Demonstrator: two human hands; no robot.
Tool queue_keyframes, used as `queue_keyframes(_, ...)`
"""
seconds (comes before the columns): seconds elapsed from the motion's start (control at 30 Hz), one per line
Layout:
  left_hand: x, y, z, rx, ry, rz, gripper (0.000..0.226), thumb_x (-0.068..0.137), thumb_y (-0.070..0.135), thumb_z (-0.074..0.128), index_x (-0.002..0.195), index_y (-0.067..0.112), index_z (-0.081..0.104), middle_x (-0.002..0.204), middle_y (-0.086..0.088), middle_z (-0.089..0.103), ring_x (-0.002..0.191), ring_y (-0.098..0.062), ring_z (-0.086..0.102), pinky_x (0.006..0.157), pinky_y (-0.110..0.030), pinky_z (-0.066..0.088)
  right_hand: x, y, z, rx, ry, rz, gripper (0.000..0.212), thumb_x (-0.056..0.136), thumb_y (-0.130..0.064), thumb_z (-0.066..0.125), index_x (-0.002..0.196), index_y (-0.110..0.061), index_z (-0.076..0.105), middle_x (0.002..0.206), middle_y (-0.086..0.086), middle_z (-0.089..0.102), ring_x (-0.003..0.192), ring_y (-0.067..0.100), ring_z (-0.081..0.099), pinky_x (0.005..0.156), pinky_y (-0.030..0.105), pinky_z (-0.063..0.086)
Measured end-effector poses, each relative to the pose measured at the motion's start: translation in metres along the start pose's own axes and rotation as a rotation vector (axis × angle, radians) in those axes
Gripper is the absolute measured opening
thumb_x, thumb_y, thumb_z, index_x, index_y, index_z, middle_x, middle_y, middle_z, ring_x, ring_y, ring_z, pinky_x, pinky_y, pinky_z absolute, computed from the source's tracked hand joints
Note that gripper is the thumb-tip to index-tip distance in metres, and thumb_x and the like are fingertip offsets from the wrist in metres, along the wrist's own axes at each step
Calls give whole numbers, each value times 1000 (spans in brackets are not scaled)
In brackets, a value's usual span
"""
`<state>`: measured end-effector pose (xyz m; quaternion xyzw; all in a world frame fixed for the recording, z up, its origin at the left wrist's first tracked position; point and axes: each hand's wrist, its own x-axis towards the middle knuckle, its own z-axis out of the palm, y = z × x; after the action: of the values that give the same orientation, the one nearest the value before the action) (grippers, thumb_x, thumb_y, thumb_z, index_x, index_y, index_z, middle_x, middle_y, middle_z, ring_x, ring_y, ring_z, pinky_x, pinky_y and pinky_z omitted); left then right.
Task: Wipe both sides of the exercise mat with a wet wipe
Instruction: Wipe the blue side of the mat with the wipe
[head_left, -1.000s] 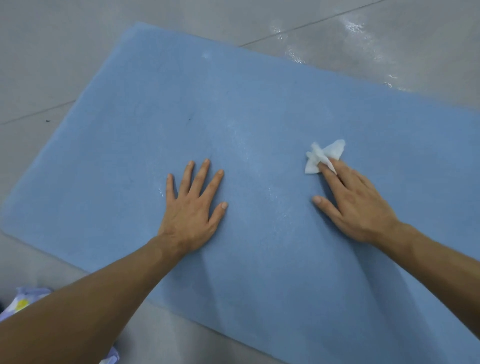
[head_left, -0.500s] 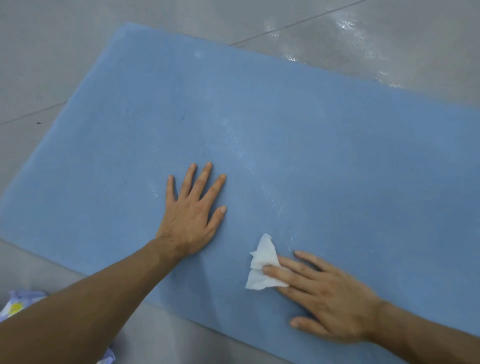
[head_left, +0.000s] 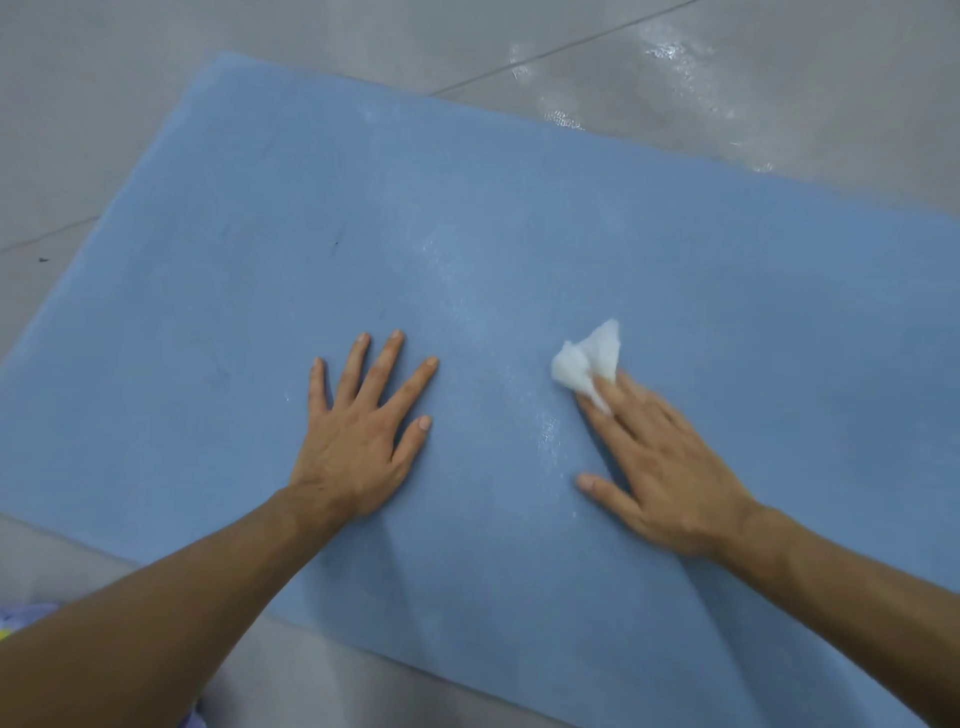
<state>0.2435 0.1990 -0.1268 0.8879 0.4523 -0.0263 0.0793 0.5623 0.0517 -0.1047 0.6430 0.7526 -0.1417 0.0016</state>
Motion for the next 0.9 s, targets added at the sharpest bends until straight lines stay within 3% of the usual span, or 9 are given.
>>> queue_keyframes(0.2, 1, 2, -3, -12, 3, -5, 61, 103, 55, 25, 162, 39, 26, 173, 1, 11, 160, -30, 5, 123, -66, 7, -71, -46, 22, -104, -51, -307, 75, 103, -66, 41, 158, -15, 43, 174, 1, 17, 160, 29, 17, 123, 50, 20)
queue_keyframes(0.33, 1, 1, -2, -10, 4, -4, 61, 103, 57, 25, 162, 39, 25, 173, 1, 11, 160, -29, 5, 123, -66, 8, -69, -24, 22, -140, -11, -257, 68, 106, -61, 38, 152, -13, 51, 172, 4, 24, 157, 24, 26, 124, 48, 21)
queue_keyframes(0.43, 2, 0, -2, -14, 2, 0, 62, 103, 58, 24, 162, 40, 23, 173, 3, 10, 160, -29, 3, 123, -66, 6, -41, 4, 16, -135, 36, -54, 69, 107, -59, 32, 156, -12, 44, 171, 5, 25, 158, 24, 25, 127, 47, 20)
queue_keyframes(0.57, 3, 0, -2, -19, 9, 9, 62, 103, 58, 27, 162, 40, 24, 173, 5, 12, 159, -30, 6, 122, -67, 8, -2, 40, 3, -63, 67, 252, 75, 105, -63, 20, 165, -19, 22, 174, -1, 15, 159, 20, 15, 129, 40, 10)
queue_keyframes(0.63, 5, 1, -3, -23, 7, 23, 62, 103, 56, 28, 162, 40, 23, 173, 7, 11, 160, -28, 6, 122, -67, 9, 8, 47, 0, -7, 78, 318, 76, 104, -64, 21, 167, -22, 15, 175, -4, 8, 160, 18, 9, 129, 38, 6)
queue_keyframes(0.77, 12, 6, -6, -37, -12, 30, 62, 102, 57, 27, 162, 42, 21, 173, 9, 9, 160, -25, 3, 122, -68, 6, 5, 27, 3, 78, 94, 274, 80, 102, -67, 26, 166, -20, 15, 175, -2, 7, 161, 18, 2, 127, 33, 1)
queue_keyframes(0.9, 16, 13, -6, -53, -10, 28, 62, 102, 58, 24, 162, 43, 20, 173, 9, 8, 160, -25, 1, 122, -69, 4, -30, -22, 13, 80, 15, 10, 78, 105, -63, 36, 164, -14, 24, 175, 1, 10, 161, 23, 8, 126, 45, 20)
